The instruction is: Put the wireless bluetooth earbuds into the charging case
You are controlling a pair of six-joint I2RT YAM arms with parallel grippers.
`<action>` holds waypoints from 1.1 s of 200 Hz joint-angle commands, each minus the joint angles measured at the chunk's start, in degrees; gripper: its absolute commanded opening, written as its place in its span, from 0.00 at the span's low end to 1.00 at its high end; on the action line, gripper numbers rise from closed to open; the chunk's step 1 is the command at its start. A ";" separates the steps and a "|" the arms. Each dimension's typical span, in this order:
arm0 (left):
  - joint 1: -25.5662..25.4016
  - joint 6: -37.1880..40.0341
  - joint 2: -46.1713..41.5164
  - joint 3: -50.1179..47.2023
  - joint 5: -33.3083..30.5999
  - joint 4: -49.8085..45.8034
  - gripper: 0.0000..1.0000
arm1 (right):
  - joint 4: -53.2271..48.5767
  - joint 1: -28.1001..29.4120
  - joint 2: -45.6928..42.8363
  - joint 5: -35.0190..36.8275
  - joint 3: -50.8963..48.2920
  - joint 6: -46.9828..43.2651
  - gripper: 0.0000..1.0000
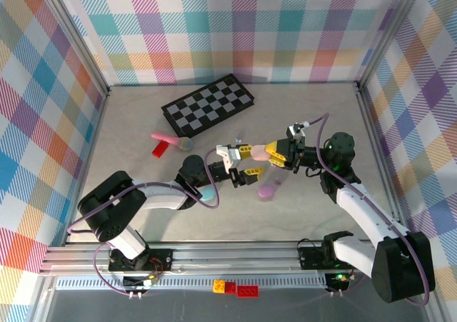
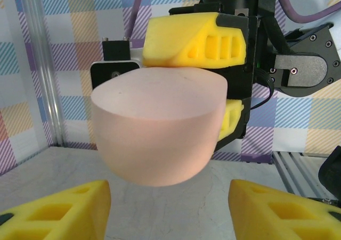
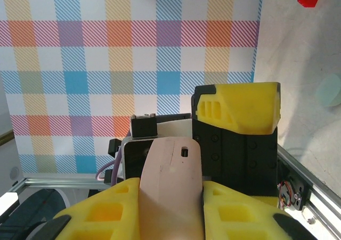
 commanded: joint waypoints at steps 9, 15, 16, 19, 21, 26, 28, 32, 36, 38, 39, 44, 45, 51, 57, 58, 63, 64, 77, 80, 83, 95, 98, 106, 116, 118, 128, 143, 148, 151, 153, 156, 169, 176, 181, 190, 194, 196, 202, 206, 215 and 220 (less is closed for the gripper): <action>0.67 -0.36 -2.34 2.01 2.06 3.27 0.58 | 0.05 -0.24 -0.74 -1.00 1.39 -0.28 0.23; 0.69 -0.38 -2.34 2.19 2.31 3.26 0.58 | 0.04 -0.21 -0.64 -0.97 1.34 -0.24 0.23; 0.66 -0.43 -2.38 2.19 2.33 3.26 0.58 | 0.00 -0.21 -0.59 -0.96 1.32 -0.24 0.23; 0.70 -0.46 -2.34 2.32 2.45 3.27 0.58 | -0.03 -0.21 -0.62 -0.98 1.29 -0.24 0.23; 0.68 -0.47 -2.34 2.36 2.54 3.26 0.58 | -0.03 -0.21 -0.57 -0.92 1.30 -0.30 0.23; 0.68 -0.47 -2.29 2.54 2.81 3.27 0.58 | -0.15 -0.21 -0.55 -0.88 1.26 -0.32 0.23; 0.65 -0.47 -2.33 2.57 2.92 3.26 0.58 | -0.17 -0.21 -0.57 -0.94 1.29 -0.39 0.23; 0.70 -0.47 -2.26 2.70 3.16 3.30 0.58 | -0.40 -0.21 -0.56 -0.92 1.39 -0.54 0.23; 0.67 -0.47 -2.25 2.81 3.34 3.27 0.58 | -0.65 -0.21 -0.59 -0.90 1.39 -0.66 0.23; 0.72 -0.47 -2.25 2.88 3.38 3.26 0.58 | -0.72 -0.18 -0.58 -0.90 1.32 -0.72 0.23; 0.72 -0.47 -2.25 2.89 3.39 3.26 0.58 | -0.73 -0.19 -0.65 -0.84 1.36 -0.79 0.23; 0.68 -0.51 -2.17 3.05 3.69 3.27 0.58 | -0.74 -0.25 -0.72 -0.82 1.35 -1.04 0.23; 0.71 -0.53 -2.17 3.06 3.72 3.22 0.58 | -0.74 -0.23 -0.72 -0.84 1.32 -1.08 0.23; 0.73 -0.61 -2.16 3.22 3.92 3.20 0.58 | -0.74 -0.22 -0.80 -0.79 1.39 -1.48 0.23; 0.72 -0.72 -2.08 3.38 3.92 3.25 0.58 | -2.72 -0.21 -0.81 -0.79 1.37 -1.76 0.23; 0.73 -0.73 -2.08 3.41 3.92 3.21 0.58 | -2.78 -0.21 -0.81 -0.74 1.38 -1.79 0.23; 0.72 -0.73 -2.08 3.55 3.92 3.20 0.58 | -2.92 -0.21 -0.81 -0.73 1.39 -1.90 0.23; 0.73 -0.78 -2.08 3.58 3.97 3.23 0.58 | -2.88 -0.21 -0.81 -0.71 1.39 -1.90 0.23; 0.66 -0.90 -1.82 3.93 4.31 3.18 0.57 | -2.83 -0.21 -0.72 -0.70 1.48 -1.83 0.23; 0.71 -0.95 -1.77 4.02 4.40 3.17 0.57 | -2.84 -0.21 -0.72 -0.74 1.47 -1.82 0.23; 0.73 -0.99 -1.66 4.04 4.51 3.17 0.57 | -2.83 -0.21 -0.72 -0.77 1.52 -1.82 0.23; 0.73 -1.07 -1.30 4.29 4.84 3.18 0.57 | -2.69 -0.21 -0.55 -0.78 1.64 -1.75 0.23; 0.73 -1.09 -1.17 4.37 4.93 3.22 0.56 | -2.71 -0.21 -0.61 -0.71 1.64 -1.73 0.23; 0.73 -1.08 -0.90 4.48 5.23 3.17 0.56 | -2.34 -0.23 -0.59 -0.61 1.65 -1.52 0.23; 0.69 -1.09 -0.64 4.57 5.46 3.23 0.55 | -1.61 -0.21 -0.42 -0.61 1.62 -0.89 0.23; 0.72 -1.09 -0.53 4.64 5.56 3.19 0.55 | -1.55 -0.25 -0.45 -0.54 1.58 -0.73 0.23; 0.70 -1.09 -0.32 4.66 5.68 3.19 0.55 | 0.34 -0.20 -0.37 -0.68 1.57 -0.10 0.23; 0.69 -1.09 -0.14 4.66 5.59 3.25 0.56 | 0.45 -0.18 -0.54 -0.67 1.58 -0.01 0.23; 0.73 -1.09 -0.06 4.66 5.52 3.26 0.56 | 0.28 -0.20 -0.64 -0.62 1.63 -0.05 0.23; 0.70 -1.09 0.02 4.66 5.51 3.20 0.56 | 0.22 -0.20 -0.70 -0.67 1.58 -0.06 0.23; 0.70 -1.09 0.03 4.68 5.50 3.25 0.56 | 0.23 -0.21 -0.72 -0.58 1.53 -0.05 0.23; 0.73 -1.09 0.10 4.74 5.57 3.29 0.56 | 0.25 -0.21 -0.80 -0.55 1.56 0.00 0.23; 0.71 -1.24 0.43 5.01 5.85 3.33 0.56 | 0.31 -0.21 -0.83 -0.57 1.48 -0.02 0.23; 0.68 -1.25 0.60 5.10 5.94 3.26 0.56 | 0.32 -0.20 -0.81 -0.47 1.47 0.07 0.23; 0.72 -1.22 0.72 5.18 5.94 3.26 0.56 | 0.32 -0.21 -0.90 -0.47 1.38 0.11 0.23; 0.73 -1.25 0.90 5.26 6.03 3.26 0.56 | 0.40 -0.18 -0.90 -0.39 1.38 0.20 0.23; 0.67 -1.26 0.98 5.27 6.03 3.26 0.56 | 0.45 -0.20 -0.90 -0.43 1.39 0.16 0.23; 0.69 -1.26 1.00 5.27 6.03 3.33 0.56 | 0.46 -0.20 -0.90 -0.40 1.35 0.19 0.23; 0.72 -1.22 1.04 5.23 6.03 3.27 0.56 | 0.41 -0.21 -0.90 -0.42 1.37 0.20 0.23; 0.73 -1.18 1.09 5.26 5.98 3.27 0.56 | 0.41 -0.21 -0.90 -0.37 1.39 0.12 0.23; 0.73 -1.24 1.08 5.27 6.03 3.26 0.56 | 0.41 -0.21 -0.99 -0.28 1.35 0.11 0.23; 0.70 -1.23 1.09 5.27 6.03 3.28 0.56 | 0.38 -0.21 -0.99 -0.26 1.30 0.11 0.23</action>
